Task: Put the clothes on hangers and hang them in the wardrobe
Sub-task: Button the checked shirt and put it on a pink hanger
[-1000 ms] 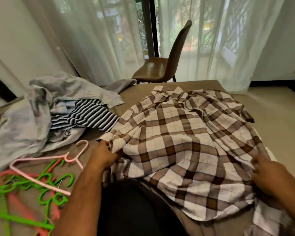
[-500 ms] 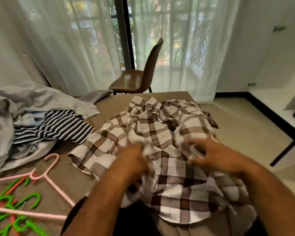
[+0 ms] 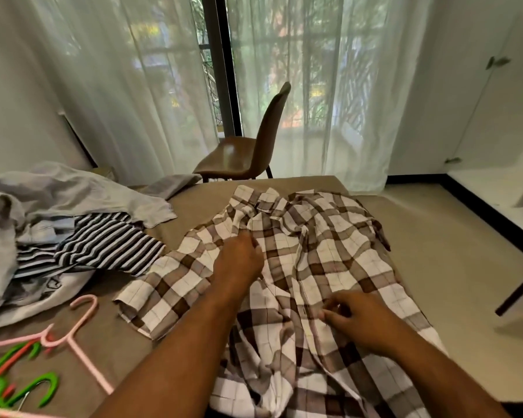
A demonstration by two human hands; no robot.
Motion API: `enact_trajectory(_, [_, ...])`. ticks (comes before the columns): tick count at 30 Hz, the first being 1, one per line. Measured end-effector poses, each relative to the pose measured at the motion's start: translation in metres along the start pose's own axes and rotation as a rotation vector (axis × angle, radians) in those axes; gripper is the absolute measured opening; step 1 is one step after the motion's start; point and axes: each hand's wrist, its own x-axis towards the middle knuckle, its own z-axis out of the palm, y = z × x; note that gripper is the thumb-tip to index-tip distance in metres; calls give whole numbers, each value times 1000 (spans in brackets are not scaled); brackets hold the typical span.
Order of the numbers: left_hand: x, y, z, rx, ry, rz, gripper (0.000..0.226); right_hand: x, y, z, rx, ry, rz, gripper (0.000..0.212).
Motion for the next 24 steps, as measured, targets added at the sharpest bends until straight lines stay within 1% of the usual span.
enact_trajectory(1, [13, -4, 8, 45, 49, -17, 26, 3, -1, 8, 11, 8, 3, 25])
enact_trajectory(2, [22, -11, 15, 93, 63, -59, 33, 4, -2, 17, 8, 1, 22, 33])
enact_trajectory(4, [36, -28, 30, 106, 8, -179, 52, 5, 1, 37, -87, -15, 57, 51])
enact_trajectory(5, [41, -36, 37, 73, -26, -208, 57, 5, 2, 44, -140, -14, 53, 53])
enact_trajectory(6, [43, -42, 41, 41, -51, -204, 57, 7, 3, 47, -160, -4, 38, 51])
enact_trajectory(8, [44, -44, 41, 28, -94, -141, 54, 8, -2, 40, -151, -14, 32, 47])
enact_trajectory(10, [40, -36, 35, 73, -152, -64, 55, 9, -3, 31, -205, -98, 34, 47])
enact_trajectory(12, [29, -23, 22, 178, -280, -10, 49, 9, -6, 23, -383, -262, 62, 49])
enact_trajectory(13, [19, -17, 14, 243, -378, 10, 45, 9, -9, 20, -495, -371, 91, 48])
enact_trajectory(14, [9, -15, 8, 301, -482, 15, 43, 10, -13, 15, -579, -465, 100, 42])
enact_trajectory(16, [-9, -14, -3, 370, -676, -11, 41, 6, -18, 3, -586, -539, 85, 32])
enact_trajectory(17, [-14, -13, -9, 380, -733, -31, 40, 2, -23, -5, -543, -553, 72, 33])
enact_trajectory(18, [-14, -16, -11, 370, -752, -57, 38, 1, -28, -12, -500, -566, 72, 36])
enact_trajectory(19, [-12, -17, -12, 345, -729, -79, 35, 5, -31, -18, -462, -544, 69, 37])
enact_trajectory(20, [-7, -18, -11, 310, -651, -89, 38, 14, -36, -23, -413, -462, 53, 34])
enact_trajectory(22, [8, -19, -3, 213, -365, -90, 46, 50, -41, -22, -253, -144, 10, 23])
enact_trajectory(23, [15, -17, 2, 132, -211, -63, 40, 73, -41, -15, -170, 28, -11, 20])
enact_trajectory(24, [22, -15, 8, 31, -91, -13, 29, 98, -43, -7, -98, 170, -30, 19])
